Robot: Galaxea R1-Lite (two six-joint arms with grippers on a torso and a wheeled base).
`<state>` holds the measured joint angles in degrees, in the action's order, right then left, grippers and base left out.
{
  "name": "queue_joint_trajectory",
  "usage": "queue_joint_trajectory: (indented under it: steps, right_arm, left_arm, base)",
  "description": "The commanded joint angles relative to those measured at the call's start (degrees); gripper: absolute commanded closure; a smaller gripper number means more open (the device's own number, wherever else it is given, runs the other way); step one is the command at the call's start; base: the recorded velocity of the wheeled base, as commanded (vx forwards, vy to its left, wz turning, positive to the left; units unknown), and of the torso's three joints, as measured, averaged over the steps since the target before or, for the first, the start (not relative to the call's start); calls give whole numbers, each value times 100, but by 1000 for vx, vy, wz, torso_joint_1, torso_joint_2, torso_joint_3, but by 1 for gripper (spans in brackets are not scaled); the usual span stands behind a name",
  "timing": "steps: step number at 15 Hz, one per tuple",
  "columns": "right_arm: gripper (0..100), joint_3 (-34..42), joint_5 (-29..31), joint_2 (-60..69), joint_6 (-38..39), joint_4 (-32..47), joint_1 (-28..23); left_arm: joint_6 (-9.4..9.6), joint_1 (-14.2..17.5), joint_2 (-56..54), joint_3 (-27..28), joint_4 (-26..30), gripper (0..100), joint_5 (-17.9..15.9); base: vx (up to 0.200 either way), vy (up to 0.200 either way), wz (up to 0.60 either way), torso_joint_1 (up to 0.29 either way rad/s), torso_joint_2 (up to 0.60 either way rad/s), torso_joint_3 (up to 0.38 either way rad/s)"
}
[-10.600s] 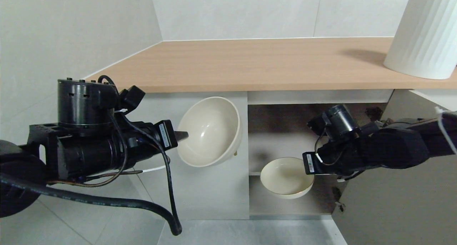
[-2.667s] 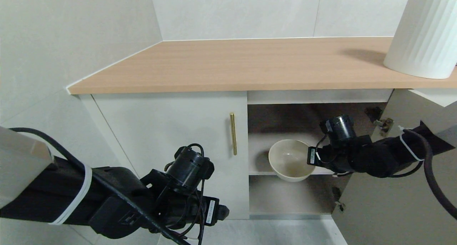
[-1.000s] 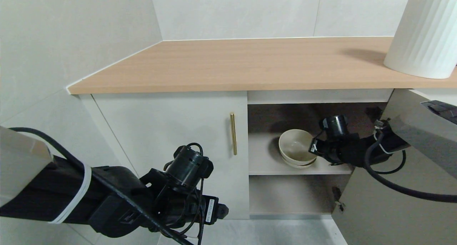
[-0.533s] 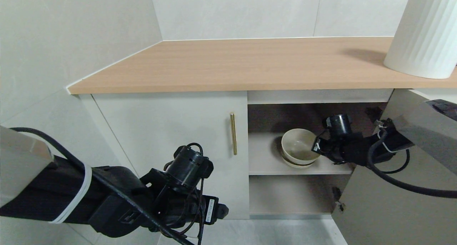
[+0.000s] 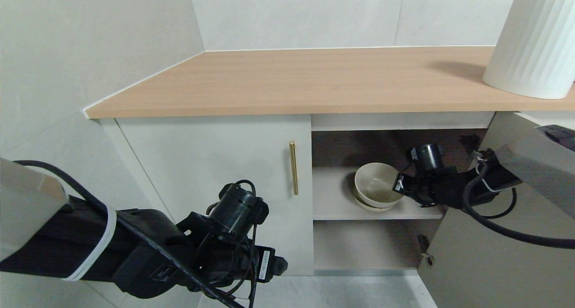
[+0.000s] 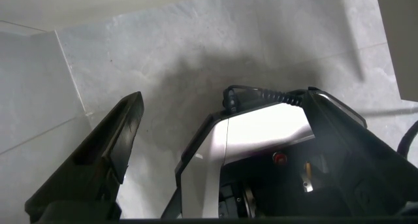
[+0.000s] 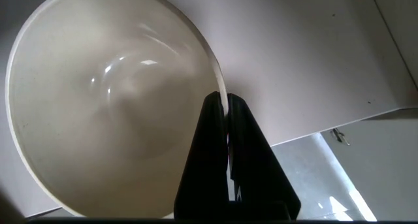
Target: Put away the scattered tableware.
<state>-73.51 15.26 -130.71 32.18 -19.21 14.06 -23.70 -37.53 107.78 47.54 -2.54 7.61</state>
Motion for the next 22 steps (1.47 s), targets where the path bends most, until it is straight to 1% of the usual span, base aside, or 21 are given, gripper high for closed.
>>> queue_joint_trajectory:
  steps: [1, 2, 9, 13, 15, 17, 19, 21, 22]
  right_arm:
    - [100, 21, -6, 1, -10, -4, 18]
    - [0, 30, -6, 10, -10, -4, 18]
    - [0, 65, -50, 63, -10, -4, 27]
    - [0, 302, -102, 458, -19, 40, 97]
    - [0, 487, -261, 872, -28, 383, 308]
    - [0, 759, -340, 1443, -327, 893, 546]
    - [0, 1067, -568, 2155, -590, 1148, 713]
    - [0, 1199, -753, 2998, -863, 1675, 800]
    - [0, 1199, -762, 3297, -872, 1948, 827]
  left_arm:
    - [-3, 1, 6, 1, -1, 0, 4]
    - [-3, 1, 15, 1, -1, 0, 4]
    - [-3, 1, -11, 1, -1, 0, 4]
    - [-3, 1, -275, 1, -1, 0, 4]
    - [-3, 27, -556, 9, 7, 0, 4]
    - [14, 106, -943, 9, 25, 0, 4]
    - [23, 238, -1391, -8, 43, 0, 13]
    - [173, 387, -1874, -52, 87, 0, 136]
    - [181, 414, -2024, -70, 131, 0, 197]
  base:
    - [0, 0, 0, 0, 0, 0]
    - [0, 0, 0, 0, 0, 0]
    - [0, 0, 0, 0, 0, 0]
    - [0, 0, 0, 0, 0, 0]
    - [0, 0, 0, 0, 0, 0]
    - [0, 0, 0, 0, 0, 0]
    - [0, 0, 0, 0, 0, 0]
    - [0, 0, 0, 0, 0, 0]
    - [0, 0, 0, 0, 0, 0]
